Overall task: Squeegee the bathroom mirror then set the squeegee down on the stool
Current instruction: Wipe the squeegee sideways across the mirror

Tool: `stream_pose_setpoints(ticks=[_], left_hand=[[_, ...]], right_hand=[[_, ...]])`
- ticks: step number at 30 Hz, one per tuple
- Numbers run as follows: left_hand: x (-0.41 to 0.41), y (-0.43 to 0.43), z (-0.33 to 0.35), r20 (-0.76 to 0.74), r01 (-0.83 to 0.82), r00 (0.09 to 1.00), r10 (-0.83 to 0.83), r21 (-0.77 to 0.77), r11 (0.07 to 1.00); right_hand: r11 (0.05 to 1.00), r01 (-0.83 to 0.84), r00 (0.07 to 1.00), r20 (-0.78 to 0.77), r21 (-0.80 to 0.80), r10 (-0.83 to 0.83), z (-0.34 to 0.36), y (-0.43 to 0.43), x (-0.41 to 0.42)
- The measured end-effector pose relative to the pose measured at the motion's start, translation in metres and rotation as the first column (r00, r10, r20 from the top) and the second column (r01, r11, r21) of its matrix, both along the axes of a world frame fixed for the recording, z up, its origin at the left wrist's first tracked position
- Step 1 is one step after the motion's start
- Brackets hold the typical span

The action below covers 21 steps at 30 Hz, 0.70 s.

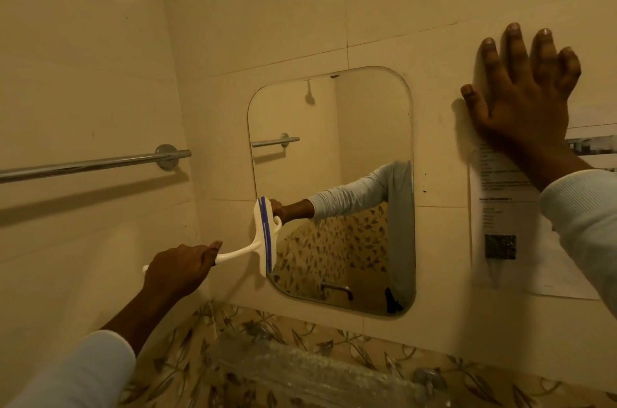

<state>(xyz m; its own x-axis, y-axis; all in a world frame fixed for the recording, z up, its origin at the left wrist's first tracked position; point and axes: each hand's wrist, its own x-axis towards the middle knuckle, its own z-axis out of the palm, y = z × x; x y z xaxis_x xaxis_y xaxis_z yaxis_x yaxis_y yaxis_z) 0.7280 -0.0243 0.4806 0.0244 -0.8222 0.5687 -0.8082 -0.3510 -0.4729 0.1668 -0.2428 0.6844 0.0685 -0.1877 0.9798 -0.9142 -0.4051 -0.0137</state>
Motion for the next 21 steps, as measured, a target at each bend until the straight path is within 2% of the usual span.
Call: stream_pose_setpoints(ticks=[2, 4, 7, 9, 12, 16, 18, 21], left_hand=[[0.004, 0.004, -0.002, -0.078, -0.081, 0.994, 0.079, -0.017, 0.997], [0.005, 0.007, -0.005, -0.242, -0.144, 0.963, 0.117, -0.094, 0.985], [-0.004, 0.009, -0.012, -0.409, -0.115, 0.912, -0.005, -0.269, 0.956], [-0.02, 0.009, -0.02, -0.405, -0.031, 0.903, -0.142, -0.391, 0.92], [-0.064, 0.0, -0.029, -0.335, 0.147, 0.886, -0.32, -0.451, 0.88], [-0.135, -0.023, -0.042, -0.194, 0.397, 0.85, -0.489, -0.374, 0.838], [-0.172, -0.034, -0.047, -0.194, 0.465, 0.82, -0.539, -0.324, 0.824], [-0.216, -0.049, -0.05, -0.242, 0.48, 0.796, -0.555, -0.307, 0.822]], right_hand=[[1.0, 0.001, 1.0, -0.002, -0.002, -0.001, 0.0, 0.0, 0.0], [1.0, 0.001, 1.0, -0.003, -0.003, -0.001, 0.0, -0.001, -0.001], [1.0, -0.002, 1.0, 0.002, -0.014, 0.002, 0.0, -0.003, 0.0], [1.0, 0.006, 1.0, 0.003, -0.029, -0.006, 0.001, -0.005, 0.0], [0.999, 0.014, 1.0, 0.004, -0.039, -0.014, 0.001, -0.005, 0.0], [0.999, 0.028, 1.0, 0.012, -0.015, -0.028, -0.001, 0.0, 0.002], [1.0, 0.023, 0.999, 0.023, 0.012, -0.024, -0.003, 0.004, 0.005], [1.0, 0.018, 0.999, 0.028, 0.024, -0.018, -0.002, 0.006, 0.004]])
